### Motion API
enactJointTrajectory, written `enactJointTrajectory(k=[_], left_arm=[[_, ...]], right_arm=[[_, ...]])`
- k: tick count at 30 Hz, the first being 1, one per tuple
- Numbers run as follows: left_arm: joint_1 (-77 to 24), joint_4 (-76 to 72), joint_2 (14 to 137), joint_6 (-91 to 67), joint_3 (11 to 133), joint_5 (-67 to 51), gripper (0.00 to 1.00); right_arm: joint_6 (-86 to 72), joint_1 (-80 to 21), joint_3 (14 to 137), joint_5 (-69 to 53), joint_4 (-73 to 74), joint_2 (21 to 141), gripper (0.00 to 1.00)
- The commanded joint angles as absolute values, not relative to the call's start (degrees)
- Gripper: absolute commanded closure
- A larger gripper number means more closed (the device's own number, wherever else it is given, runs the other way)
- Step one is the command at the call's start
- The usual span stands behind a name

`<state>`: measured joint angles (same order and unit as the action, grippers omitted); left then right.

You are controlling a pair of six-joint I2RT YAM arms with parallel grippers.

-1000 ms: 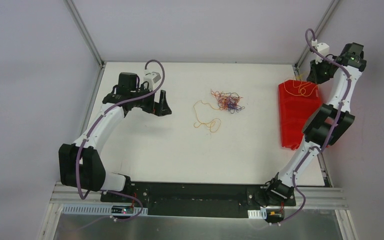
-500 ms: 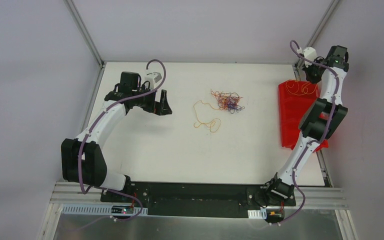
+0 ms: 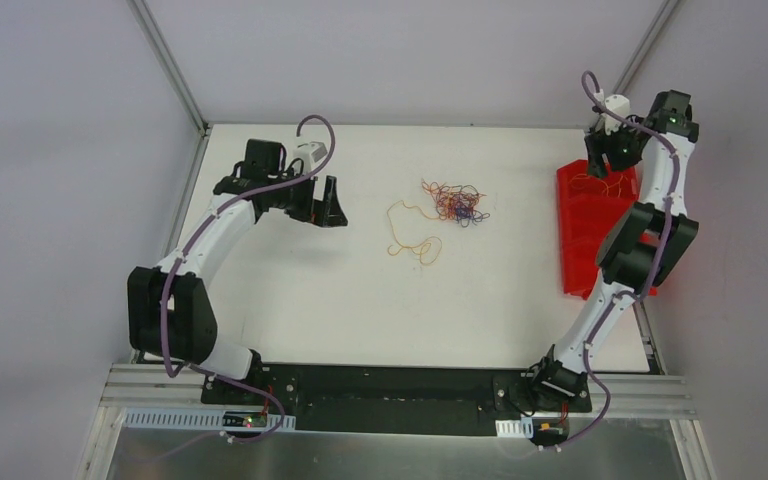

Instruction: Untangle the cables

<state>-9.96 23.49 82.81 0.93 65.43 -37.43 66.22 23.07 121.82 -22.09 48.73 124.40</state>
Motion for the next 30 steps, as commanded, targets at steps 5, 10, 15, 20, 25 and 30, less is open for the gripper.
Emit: enactJointTrajectory(k=[5, 10, 15, 20, 25, 30], left_arm=[[-16.4, 23.2, 101.1, -4.1, 83.3, -44.1, 0.14], [-18.8, 18.9, 115.2, -12.7, 93.4, -45.9, 0.24], [-19.1, 13.6, 124.7, -19.6, 98.4, -45.6, 0.30], [-20.6, 11.0, 131.7, -22.4, 101.1, -44.7, 0.31], [-22.1, 9.7, 135.8, -25.6, 102.1, -45.5, 0.53], [-21.8, 8.9, 128.0, -23.8, 98.1, -48.8, 1.00]], right_arm=[[43.7, 7.2, 110.9, -32.5, 51.1, 108.3, 0.29], [37.0, -4.2, 104.3, -26.9, 41.3, 110.1, 0.29], [36.0, -11.9, 102.9, -19.4, 33.5, 115.5, 0.28], [36.8, -14.4, 106.4, -14.7, 33.3, 123.4, 0.27], [38.0, -14.5, 104.0, -13.2, 32.6, 125.3, 0.28], [40.2, -14.1, 99.3, -10.4, 31.2, 124.3, 0.32]])
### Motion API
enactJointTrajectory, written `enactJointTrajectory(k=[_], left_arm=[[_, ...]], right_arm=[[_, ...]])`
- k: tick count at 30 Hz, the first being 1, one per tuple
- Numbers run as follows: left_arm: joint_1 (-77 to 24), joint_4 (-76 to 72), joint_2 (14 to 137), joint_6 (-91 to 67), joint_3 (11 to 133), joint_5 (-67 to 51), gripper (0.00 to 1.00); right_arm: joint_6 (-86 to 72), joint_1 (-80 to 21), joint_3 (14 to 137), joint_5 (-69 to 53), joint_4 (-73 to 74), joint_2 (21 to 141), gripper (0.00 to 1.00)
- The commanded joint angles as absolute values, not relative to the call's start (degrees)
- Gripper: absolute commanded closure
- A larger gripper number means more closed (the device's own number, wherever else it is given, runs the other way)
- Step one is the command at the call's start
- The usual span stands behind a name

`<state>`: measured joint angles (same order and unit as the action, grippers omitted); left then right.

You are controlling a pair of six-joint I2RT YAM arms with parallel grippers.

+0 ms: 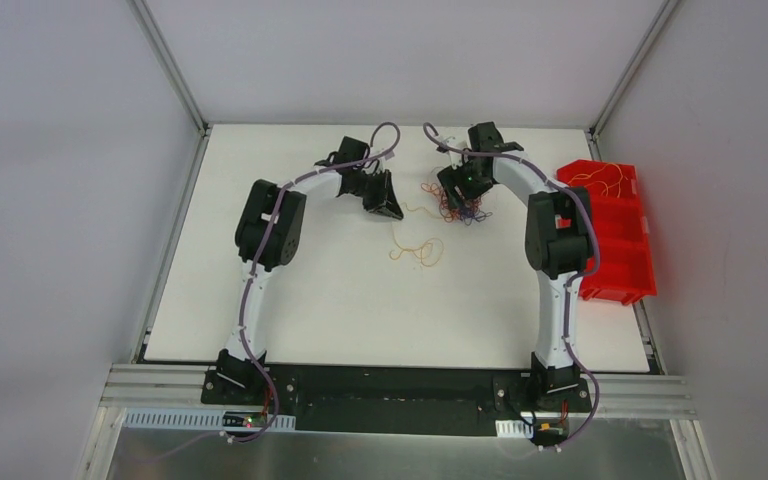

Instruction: Untangle the cables

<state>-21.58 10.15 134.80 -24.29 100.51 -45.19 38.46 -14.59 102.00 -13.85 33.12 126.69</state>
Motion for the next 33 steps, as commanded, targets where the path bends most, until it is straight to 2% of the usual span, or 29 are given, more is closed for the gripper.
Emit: enactJointTrajectory(k=[1, 9, 14, 18, 24, 33], left_arm=[[-21.6, 8.9, 125.1, -23.1, 96.6, -49.6, 1.00], [-15.8, 8.9, 94.2, -22.2, 84.4, -56.2, 1.00], [-12.5, 8.9, 83.7, -24.0, 84.3, -59.1, 1.00], [-10.8, 8.8, 80.2, -25.4, 87.2, -59.7, 1.00], [-10.1, 8.1, 79.3, -27.2, 93.7, -60.2, 1.00], [-6.4, -7.7, 82.4, -42.7, 105.4, -61.3, 1.00]], right_arm=[[40.2, -14.0, 98.5, -10.0, 31.0, 124.1, 0.33], [40.0, -11.8, 94.3, -8.0, 30.9, 122.2, 0.33], [36.8, -9.7, 93.7, -9.9, 31.5, 121.4, 0.31], [33.4, -8.4, 94.2, -13.4, 32.5, 119.8, 0.29], [32.3, -8.4, 94.1, -14.2, 33.7, 119.8, 0.39], [32.2, -8.4, 92.3, -13.0, 33.6, 121.7, 0.39]])
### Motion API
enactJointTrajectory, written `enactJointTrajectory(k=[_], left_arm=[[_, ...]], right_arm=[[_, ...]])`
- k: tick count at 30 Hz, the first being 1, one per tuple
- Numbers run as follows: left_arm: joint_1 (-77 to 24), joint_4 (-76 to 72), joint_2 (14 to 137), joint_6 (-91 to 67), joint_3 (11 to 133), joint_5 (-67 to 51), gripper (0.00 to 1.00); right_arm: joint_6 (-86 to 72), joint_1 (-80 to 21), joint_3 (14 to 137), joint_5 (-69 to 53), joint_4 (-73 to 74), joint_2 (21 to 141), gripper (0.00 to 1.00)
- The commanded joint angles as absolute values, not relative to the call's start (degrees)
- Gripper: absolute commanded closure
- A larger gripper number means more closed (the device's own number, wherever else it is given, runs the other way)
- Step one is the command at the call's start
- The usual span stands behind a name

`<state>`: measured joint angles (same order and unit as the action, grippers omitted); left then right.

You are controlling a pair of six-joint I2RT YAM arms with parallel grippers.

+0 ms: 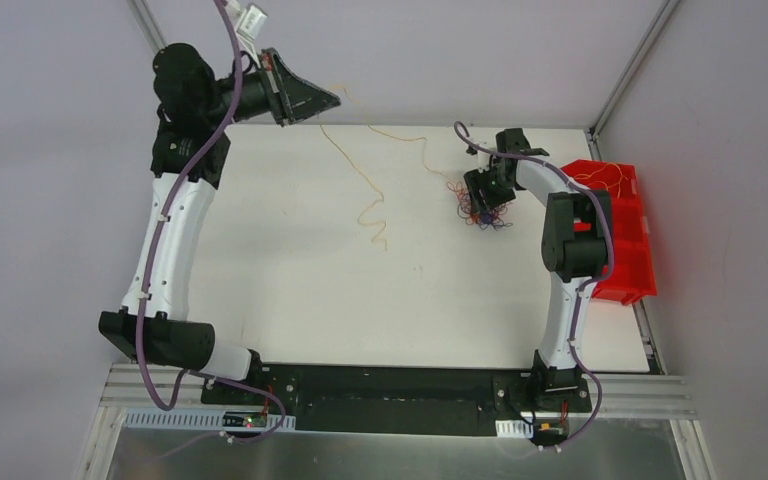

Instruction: Untangle the cables

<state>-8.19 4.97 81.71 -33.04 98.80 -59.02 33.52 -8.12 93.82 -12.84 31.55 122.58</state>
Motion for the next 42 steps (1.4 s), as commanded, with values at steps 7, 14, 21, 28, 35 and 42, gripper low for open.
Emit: enactJointTrajectory(k=[7, 14, 21, 28, 35, 42], left_arm=[[-4.5, -15.5, 85.8, -50.3, 115.5, -58.6, 1.00], [-4.6, -13.6, 84.3, -48.0, 107.4, -57.6, 1.00], [-4.6, -10.5, 80.1, -42.9, 91.8, -57.1, 1.00], [-9.1, -9.3, 80.0, -41.1, 83.5, -59.2, 1.00], [-13.3, -9.3, 82.6, -40.8, 86.5, -62.1, 1.00], [-14.0, -12.1, 84.2, -45.6, 90.0, -63.9, 1.00]], right_arm=[[31.3, -8.4, 92.0, -14.0, 33.2, 121.6, 0.34], [29.9, -9.1, 91.9, -23.4, 35.0, 118.5, 0.39], [30.8, -11.5, 93.0, -37.8, 39.5, 111.3, 0.28], [28.2, -11.7, 88.6, -49.0, 25.9, 94.2, 0.08], [12.0, -19.3, 80.9, -52.8, 1.2, 86.0, 0.01], [6.6, -28.4, 78.3, -51.5, -18.2, 87.9, 0.01]])
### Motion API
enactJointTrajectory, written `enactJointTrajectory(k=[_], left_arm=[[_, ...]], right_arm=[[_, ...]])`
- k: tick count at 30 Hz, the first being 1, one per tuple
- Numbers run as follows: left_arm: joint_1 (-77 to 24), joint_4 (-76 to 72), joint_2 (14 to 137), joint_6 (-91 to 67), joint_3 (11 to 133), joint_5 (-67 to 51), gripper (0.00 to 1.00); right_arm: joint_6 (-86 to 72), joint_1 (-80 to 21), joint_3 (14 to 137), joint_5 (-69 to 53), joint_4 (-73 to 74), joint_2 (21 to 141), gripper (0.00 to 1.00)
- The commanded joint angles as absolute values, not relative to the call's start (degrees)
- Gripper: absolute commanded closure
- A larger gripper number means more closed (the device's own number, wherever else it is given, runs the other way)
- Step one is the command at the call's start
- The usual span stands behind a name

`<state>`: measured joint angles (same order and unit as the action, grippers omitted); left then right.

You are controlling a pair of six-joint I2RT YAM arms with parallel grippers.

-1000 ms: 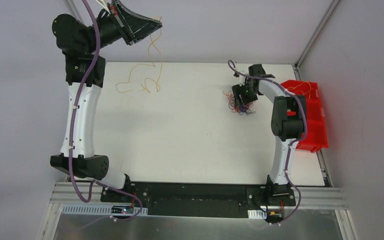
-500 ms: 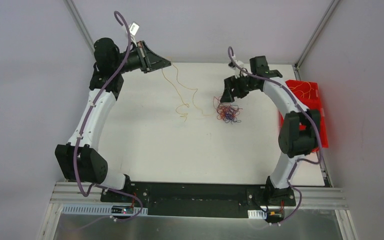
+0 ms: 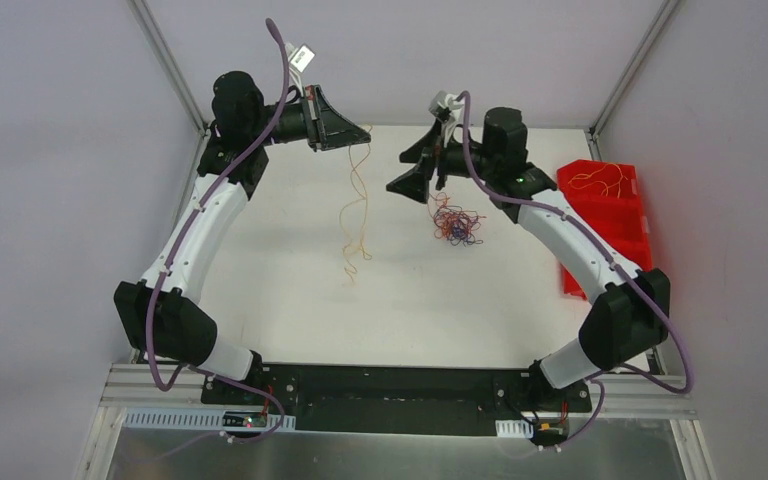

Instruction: Untangle the cables

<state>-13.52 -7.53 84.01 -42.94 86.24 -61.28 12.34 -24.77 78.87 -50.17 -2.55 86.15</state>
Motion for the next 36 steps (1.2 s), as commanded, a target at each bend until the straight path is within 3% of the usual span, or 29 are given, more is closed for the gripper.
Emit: enactJointTrajectory(k=[1, 11, 13, 17, 19, 29, 32, 36], left_arm=[[-14.1, -12.5, 84.2, -46.1, 90.3, -64.1, 1.00], [-15.1, -15.3, 83.5, -49.2, 91.4, -64.5, 1.00], [-15.2, -16.1, 83.8, -49.7, 91.8, -64.4, 1.00], [-15.1, -20.1, 84.9, -53.6, 93.5, -64.1, 1.00], [-15.1, -22.0, 85.6, -55.4, 94.9, -63.7, 1.00], [-13.8, -23.5, 85.8, -57.4, 97.8, -62.5, 1.00], [-12.4, -23.5, 85.9, -57.7, 98.8, -61.7, 1.00], [-10.2, -22.7, 85.9, -57.4, 99.0, -60.7, 1.00]], right_arm=[[6.0, -29.4, 78.5, -51.4, -19.2, 88.6, 0.01], [0.3, -33.9, 78.1, -51.8, -25.8, 91.3, 0.01], [0.9, -34.0, 77.9, -52.6, -25.3, 91.5, 0.14], [0.8, -34.3, 77.6, -53.1, -24.2, 92.3, 0.52], [1.1, -34.4, 77.0, -52.6, -24.2, 92.8, 0.65], [-2.2, -35.0, 78.7, -52.3, -26.6, 95.8, 0.74], [-2.6, -35.2, 77.2, -52.6, -26.8, 95.1, 0.82], [-3.2, -35.3, 75.2, -52.7, -26.6, 93.5, 1.00]])
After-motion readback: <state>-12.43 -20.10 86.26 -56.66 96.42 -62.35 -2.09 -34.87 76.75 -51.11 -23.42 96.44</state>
